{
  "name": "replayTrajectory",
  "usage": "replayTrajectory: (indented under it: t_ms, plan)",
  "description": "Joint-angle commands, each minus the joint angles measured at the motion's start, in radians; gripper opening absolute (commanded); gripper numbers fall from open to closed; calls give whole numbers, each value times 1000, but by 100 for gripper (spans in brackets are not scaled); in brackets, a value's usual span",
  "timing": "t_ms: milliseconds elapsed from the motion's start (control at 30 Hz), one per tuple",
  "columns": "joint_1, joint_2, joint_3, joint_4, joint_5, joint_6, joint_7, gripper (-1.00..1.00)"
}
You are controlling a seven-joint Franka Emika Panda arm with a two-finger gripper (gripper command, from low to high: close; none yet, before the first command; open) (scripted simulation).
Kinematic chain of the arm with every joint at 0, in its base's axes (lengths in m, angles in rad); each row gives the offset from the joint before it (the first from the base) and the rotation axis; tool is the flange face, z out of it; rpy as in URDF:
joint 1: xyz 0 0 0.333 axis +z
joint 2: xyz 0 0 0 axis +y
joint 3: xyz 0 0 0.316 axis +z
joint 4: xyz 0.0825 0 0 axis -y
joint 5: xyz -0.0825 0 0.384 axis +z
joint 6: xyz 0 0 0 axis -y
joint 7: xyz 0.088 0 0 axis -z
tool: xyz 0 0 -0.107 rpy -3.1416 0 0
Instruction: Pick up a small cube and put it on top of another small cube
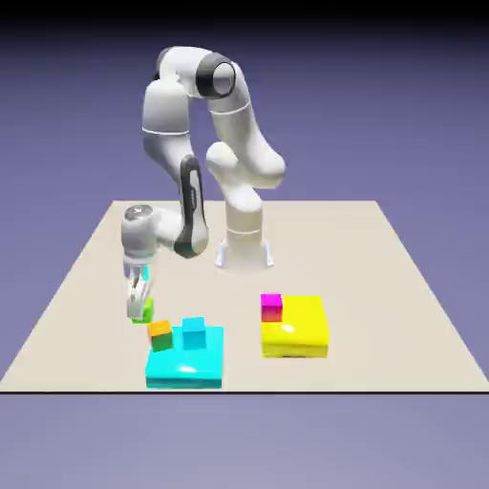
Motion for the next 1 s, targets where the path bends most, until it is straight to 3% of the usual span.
replayTrajectory:
  t_ms: [0, 167, 733, 967]
  plan:
    - [1, -36, 0, -8, 1, -29, -2, -100]
    - [4, -162, -2, -34, 1, -129, -6, -100]
    - [392, -615, 613, 8, 348, -597, -96, -100]
    - [351, -398, 644, -35, 227, -349, -2, -100]
